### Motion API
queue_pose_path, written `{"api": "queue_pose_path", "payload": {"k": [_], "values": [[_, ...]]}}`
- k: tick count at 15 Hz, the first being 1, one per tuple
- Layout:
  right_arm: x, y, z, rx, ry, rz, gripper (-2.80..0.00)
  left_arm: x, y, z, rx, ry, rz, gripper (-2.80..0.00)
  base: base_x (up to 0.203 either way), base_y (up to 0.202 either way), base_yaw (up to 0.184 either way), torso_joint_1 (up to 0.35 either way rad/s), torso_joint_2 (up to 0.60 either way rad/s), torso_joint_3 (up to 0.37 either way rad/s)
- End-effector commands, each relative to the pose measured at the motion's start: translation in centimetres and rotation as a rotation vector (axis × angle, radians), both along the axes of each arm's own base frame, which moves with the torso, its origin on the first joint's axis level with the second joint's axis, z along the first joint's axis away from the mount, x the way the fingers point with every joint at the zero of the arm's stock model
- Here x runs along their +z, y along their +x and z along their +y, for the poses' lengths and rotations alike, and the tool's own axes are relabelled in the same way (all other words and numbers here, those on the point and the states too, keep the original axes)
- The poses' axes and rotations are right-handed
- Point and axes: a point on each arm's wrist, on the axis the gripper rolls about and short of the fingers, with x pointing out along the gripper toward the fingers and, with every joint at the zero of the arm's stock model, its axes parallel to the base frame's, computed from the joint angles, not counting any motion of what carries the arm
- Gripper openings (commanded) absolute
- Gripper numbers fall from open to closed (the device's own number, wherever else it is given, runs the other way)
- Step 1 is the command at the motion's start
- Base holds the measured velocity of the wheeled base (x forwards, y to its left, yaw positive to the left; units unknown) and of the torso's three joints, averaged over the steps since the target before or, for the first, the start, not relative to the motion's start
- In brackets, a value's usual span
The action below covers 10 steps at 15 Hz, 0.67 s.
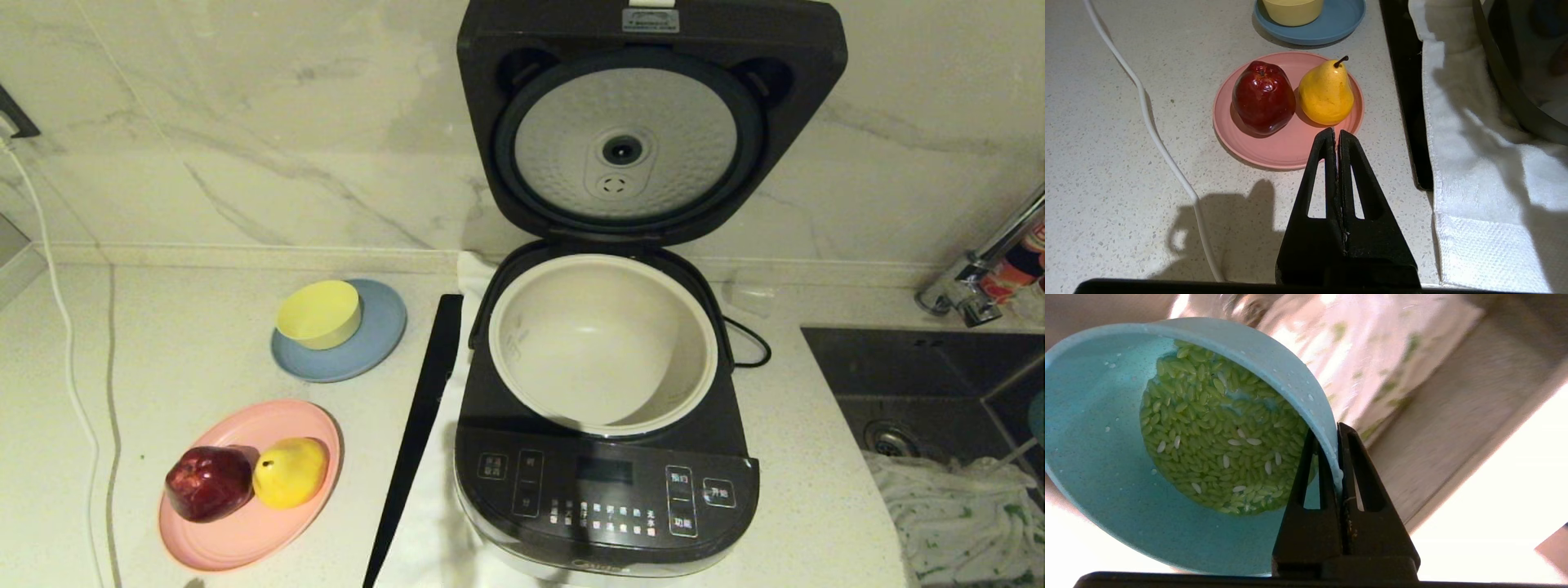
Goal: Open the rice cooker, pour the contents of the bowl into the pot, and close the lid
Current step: Fill a bowl with water from the tap
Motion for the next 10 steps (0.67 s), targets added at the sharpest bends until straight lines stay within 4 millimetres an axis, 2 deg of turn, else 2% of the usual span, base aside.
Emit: {"api": "queue_pose_path", "payload": {"k": [1, 4, 10], "values": [[-2.7, -0.3, -3.5, -0.047, 0.049, 0.029, -2.8, 0.0, 0.0, 0.0, 0.001, -0.001, 0.0, -2.8, 0.0, 0.0, 0.0, 0.0, 0.0, 0.0], [-3.3, -0.5, -5.7, -0.069, 0.04, 0.023, -2.8, 0.0, 0.0, 0.0, 0.001, -0.001, 0.0, -2.8, 0.0, 0.0, 0.0, 0.0, 0.0, 0.0], [-4.2, 0.4, -7.7, -0.068, 0.037, 0.016, -2.8, 0.0, 0.0, 0.0, -0.001, 0.0, 0.0, -2.8, 0.0, 0.0, 0.0, 0.0, 0.0, 0.0]]}}
